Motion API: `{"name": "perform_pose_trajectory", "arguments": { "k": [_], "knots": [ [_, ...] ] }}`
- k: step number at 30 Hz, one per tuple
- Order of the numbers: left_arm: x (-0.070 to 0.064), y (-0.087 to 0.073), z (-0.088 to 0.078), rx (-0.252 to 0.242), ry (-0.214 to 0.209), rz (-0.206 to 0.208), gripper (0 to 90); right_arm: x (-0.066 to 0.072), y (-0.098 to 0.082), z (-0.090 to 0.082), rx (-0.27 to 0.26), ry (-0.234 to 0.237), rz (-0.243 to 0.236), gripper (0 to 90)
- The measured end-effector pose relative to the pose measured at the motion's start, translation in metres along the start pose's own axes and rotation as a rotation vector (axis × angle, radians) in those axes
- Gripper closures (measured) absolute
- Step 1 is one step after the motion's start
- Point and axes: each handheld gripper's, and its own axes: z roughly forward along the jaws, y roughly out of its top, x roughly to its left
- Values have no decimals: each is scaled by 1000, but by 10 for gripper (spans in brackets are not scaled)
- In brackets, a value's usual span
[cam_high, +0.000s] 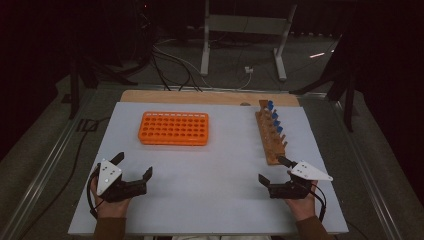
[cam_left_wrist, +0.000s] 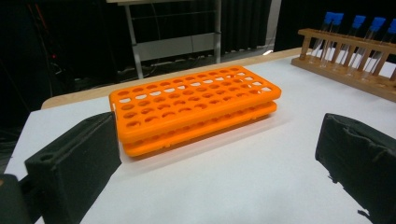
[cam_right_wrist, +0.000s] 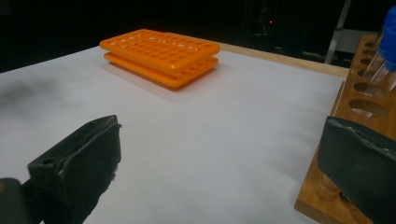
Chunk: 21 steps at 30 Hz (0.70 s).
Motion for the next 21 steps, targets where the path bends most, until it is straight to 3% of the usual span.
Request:
{"name": "perform_pose_trajectory", "arguments": {
  "k": [9, 15, 21],
  "knots": [
    [1, -1, 0, 0, 17, -3, 9, 1, 5, -2, 17, 11, -3, 0],
    [0, -2, 0, 3, 24, -8, 10, -4, 23, -7, 14, -16, -13, 0],
    [0, -4, 1, 5, 28, -17, 10, -19, 46, -5, 15, -66, -24, 0]
  ]
}}
